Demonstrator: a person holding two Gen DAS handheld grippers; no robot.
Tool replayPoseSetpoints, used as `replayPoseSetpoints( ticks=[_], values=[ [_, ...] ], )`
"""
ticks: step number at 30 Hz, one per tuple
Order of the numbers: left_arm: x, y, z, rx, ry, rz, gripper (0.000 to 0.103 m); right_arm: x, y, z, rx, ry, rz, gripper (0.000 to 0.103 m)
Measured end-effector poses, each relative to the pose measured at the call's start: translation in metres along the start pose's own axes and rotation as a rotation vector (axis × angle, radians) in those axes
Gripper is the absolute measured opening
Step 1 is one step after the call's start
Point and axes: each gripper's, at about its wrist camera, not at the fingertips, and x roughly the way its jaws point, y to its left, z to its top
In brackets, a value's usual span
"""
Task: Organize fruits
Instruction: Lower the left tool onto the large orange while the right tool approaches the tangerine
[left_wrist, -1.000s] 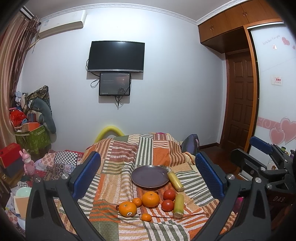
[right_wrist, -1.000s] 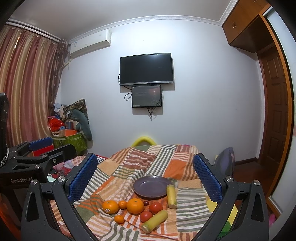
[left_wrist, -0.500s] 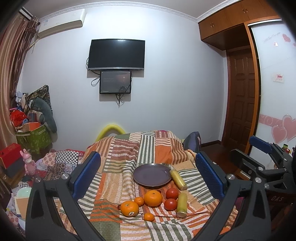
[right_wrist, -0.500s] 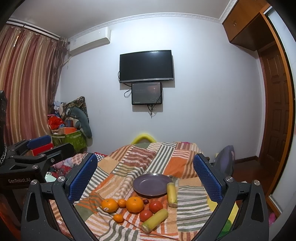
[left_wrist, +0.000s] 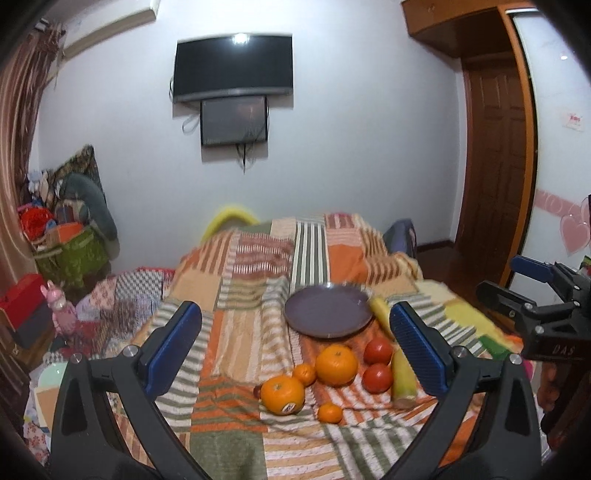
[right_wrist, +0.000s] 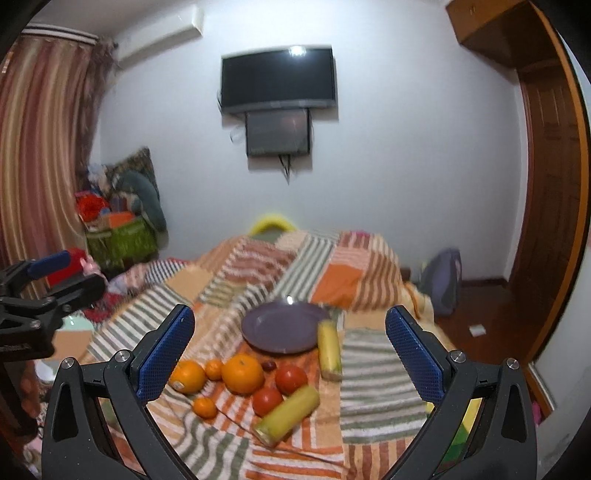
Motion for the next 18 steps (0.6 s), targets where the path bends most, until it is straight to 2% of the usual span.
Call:
replayPoseSetpoints(
  ticks=[1,3,7,9,18],
  values=[
    [0.006,0.003,-0.003,-0.004,0.019,-0.001,0.100,0.007,-0.003,-0.003,0.007,0.028,0.008,0.103],
    [0.021,0.008,-0.009,-0.003,0.067,-0.001,0.089,0.021,-0.009,-0.009,0.014,0.077,0.011,0.103],
    [0.051,0.016,-0.022,-0.010,0.170,-0.017,0.078,0.042,-0.015,-0.023,0.023,0.163,0.023,0.102],
    [0.064,0.021,-0.030,-0.024,0.221,-0.030,0.071,0.049,-0.017,-0.027,0.029,0.199,0.031,0.096],
    [0.109,0.034,-0.064,-0.031,0.361,-0.056,0.067,0.087,-0.023,-0.051,0.045,0.329,0.074,0.073]
  ],
)
